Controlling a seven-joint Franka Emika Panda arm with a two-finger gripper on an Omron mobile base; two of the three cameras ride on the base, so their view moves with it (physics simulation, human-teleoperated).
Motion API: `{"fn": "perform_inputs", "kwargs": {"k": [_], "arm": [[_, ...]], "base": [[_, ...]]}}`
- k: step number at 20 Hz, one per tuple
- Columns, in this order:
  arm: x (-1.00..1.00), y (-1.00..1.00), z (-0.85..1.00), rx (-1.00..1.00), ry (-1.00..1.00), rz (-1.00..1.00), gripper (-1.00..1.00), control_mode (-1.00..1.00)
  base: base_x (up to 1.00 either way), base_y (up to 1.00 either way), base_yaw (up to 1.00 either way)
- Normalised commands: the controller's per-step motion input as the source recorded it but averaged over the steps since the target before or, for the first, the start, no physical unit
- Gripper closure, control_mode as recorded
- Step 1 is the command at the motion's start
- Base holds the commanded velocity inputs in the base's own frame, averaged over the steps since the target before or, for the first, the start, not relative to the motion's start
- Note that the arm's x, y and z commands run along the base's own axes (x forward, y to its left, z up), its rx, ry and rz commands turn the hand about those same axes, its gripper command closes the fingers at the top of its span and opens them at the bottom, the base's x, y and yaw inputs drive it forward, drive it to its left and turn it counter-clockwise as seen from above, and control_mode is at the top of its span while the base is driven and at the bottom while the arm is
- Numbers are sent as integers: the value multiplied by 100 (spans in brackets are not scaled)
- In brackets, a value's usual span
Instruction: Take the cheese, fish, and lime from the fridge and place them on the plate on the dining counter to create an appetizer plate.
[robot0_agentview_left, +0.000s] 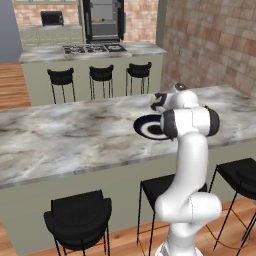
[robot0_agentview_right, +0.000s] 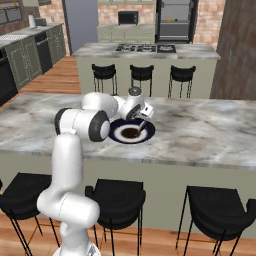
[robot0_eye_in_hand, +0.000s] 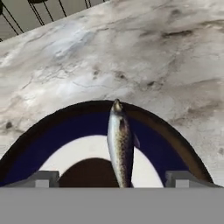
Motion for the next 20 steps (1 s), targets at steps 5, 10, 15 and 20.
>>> {"fn": "perform_inputs", "kwargs": {"k": [5, 10, 15, 20], "arm": [[-76, 9, 53, -4, -21, -5, -100, -100], [-95, 0, 76, -1, -25, -1, -100, -100], [-100, 0, 74, -3, -30, 0, -100, -100], [-100, 0, 50, 0, -5, 0, -100, -100]], "base": [[0, 0, 0], [0, 0, 0], [0, 0, 0], [0, 0, 0]]}}
